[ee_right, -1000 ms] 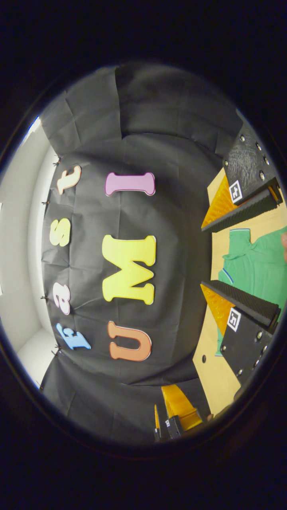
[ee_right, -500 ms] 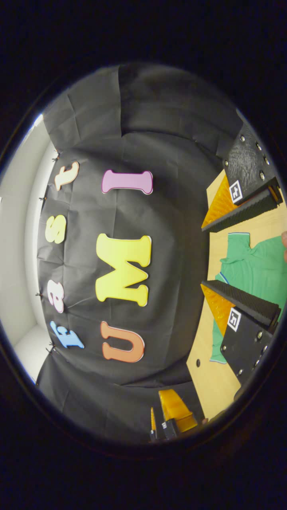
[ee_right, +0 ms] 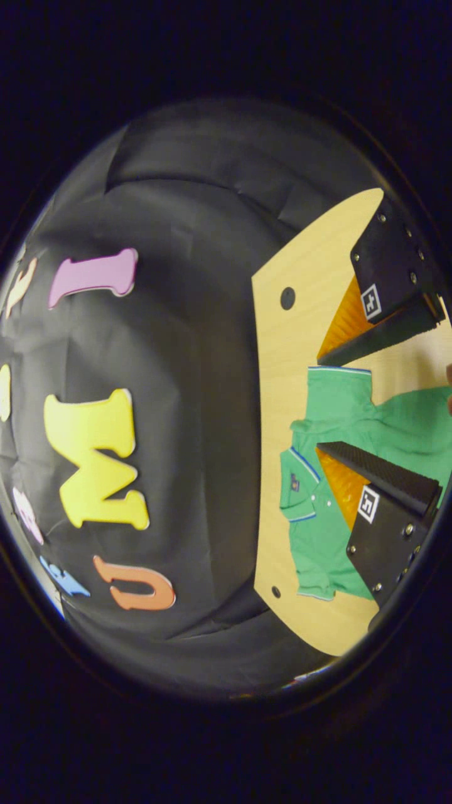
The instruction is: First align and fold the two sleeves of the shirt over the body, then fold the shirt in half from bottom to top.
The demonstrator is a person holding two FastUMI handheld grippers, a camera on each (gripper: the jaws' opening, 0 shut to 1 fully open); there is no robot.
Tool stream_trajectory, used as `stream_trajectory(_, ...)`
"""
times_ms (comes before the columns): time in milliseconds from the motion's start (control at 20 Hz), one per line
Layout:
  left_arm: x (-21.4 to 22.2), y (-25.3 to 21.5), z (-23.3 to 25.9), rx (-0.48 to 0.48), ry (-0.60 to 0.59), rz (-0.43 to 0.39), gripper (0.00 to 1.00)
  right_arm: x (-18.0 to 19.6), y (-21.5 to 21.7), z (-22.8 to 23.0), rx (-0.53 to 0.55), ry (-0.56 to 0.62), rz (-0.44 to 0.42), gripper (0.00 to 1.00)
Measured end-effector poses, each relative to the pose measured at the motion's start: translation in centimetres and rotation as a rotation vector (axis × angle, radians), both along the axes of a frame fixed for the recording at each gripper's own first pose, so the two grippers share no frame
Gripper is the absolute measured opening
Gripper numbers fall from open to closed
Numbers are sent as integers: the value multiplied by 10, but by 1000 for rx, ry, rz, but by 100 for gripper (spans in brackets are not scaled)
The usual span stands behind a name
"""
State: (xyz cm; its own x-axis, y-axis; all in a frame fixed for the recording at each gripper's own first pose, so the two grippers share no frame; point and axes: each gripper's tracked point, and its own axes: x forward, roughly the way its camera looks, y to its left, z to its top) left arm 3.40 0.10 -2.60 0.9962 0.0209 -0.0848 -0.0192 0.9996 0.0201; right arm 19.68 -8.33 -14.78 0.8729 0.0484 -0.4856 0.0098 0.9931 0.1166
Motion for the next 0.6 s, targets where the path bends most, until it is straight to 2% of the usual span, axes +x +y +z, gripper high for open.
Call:
stream_trajectory(250, 1, 2, -3, 2, 29, 16, 100, 78, -22, -73, 0, 178, -24, 81)
stream_trajectory(600, 2, 6, -10, -28, 69, 57, 100, 126, -23, -121, -81, 274, -23, 80)
